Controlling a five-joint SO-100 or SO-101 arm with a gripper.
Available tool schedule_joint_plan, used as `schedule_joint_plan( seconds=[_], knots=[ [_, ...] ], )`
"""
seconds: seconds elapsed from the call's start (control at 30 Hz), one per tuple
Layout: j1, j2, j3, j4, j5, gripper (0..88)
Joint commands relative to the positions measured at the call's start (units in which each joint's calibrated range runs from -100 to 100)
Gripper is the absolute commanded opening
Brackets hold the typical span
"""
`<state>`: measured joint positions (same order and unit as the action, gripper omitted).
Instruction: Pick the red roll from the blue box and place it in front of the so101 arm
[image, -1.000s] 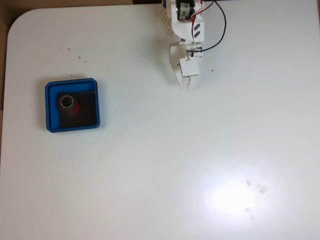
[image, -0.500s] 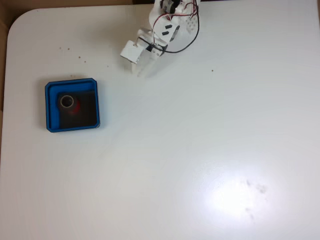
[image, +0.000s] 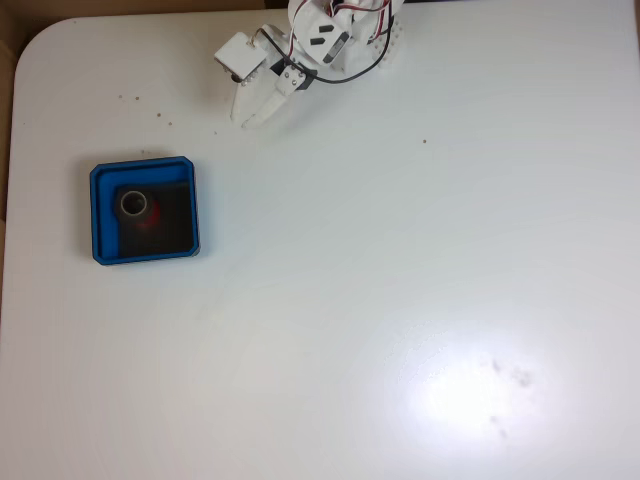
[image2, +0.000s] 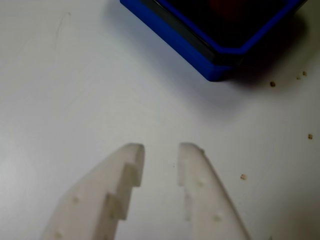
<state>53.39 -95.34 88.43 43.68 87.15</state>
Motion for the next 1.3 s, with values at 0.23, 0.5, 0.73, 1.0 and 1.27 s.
schedule_joint_plan(
  seconds=[0.23, 0.5, 0.73, 1.0, 1.27],
  knots=[
    [0.79, -2.07, -6.67, -0.94, 0.33, 1.1],
    [0.79, 6.63, -14.13, -0.94, 0.33, 1.1],
    [0.89, 36.06, -36.5, -0.77, 0.06, 1.0],
    [0.89, 63.65, -60.4, -0.86, -0.55, 0.9],
    [2.06, 87.32, -78.91, -0.77, -0.55, 1.0]
  ],
)
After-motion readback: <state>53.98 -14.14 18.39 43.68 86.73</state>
